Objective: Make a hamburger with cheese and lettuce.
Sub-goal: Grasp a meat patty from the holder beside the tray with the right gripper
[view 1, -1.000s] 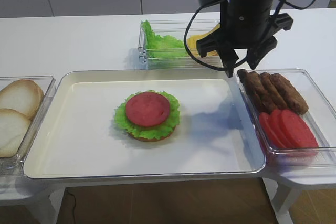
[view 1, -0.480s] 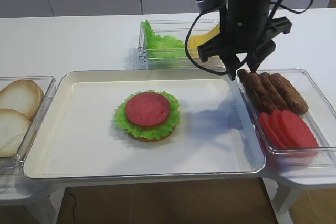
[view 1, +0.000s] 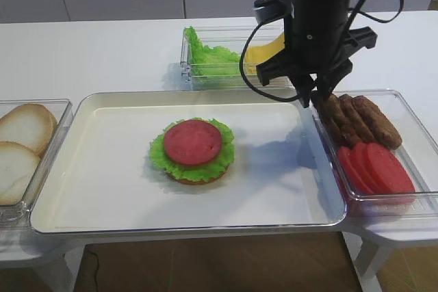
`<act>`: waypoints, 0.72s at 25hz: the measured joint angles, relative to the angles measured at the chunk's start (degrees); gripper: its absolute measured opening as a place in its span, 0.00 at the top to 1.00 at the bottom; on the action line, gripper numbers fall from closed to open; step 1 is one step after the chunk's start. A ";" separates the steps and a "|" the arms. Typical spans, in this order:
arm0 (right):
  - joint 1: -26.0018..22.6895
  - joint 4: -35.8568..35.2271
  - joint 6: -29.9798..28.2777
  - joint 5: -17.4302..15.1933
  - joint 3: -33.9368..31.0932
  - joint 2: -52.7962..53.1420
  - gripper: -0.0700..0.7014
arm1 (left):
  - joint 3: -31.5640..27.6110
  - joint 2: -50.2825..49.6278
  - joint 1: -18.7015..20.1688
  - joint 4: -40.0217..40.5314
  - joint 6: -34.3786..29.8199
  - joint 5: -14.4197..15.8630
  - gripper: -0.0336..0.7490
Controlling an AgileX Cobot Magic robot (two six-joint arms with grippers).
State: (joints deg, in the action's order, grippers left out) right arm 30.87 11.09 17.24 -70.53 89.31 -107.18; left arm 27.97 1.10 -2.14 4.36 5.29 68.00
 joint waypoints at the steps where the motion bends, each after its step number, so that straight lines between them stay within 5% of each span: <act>1: 0.00 0.04 0.00 0.00 0.00 -0.11 0.60 | 0.00 0.00 0.00 0.00 0.00 0.00 0.42; 8: 0.00 0.60 0.08 0.00 0.00 -0.13 0.73 | 0.00 0.00 0.00 0.00 0.00 0.00 0.42; 18: 0.00 0.66 0.25 0.00 0.00 -0.13 0.73 | 0.00 0.00 0.00 0.00 0.00 0.00 0.42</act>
State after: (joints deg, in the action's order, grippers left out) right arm 30.87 11.75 17.48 -70.53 89.31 -107.32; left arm 27.97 1.10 -2.14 4.36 5.29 68.00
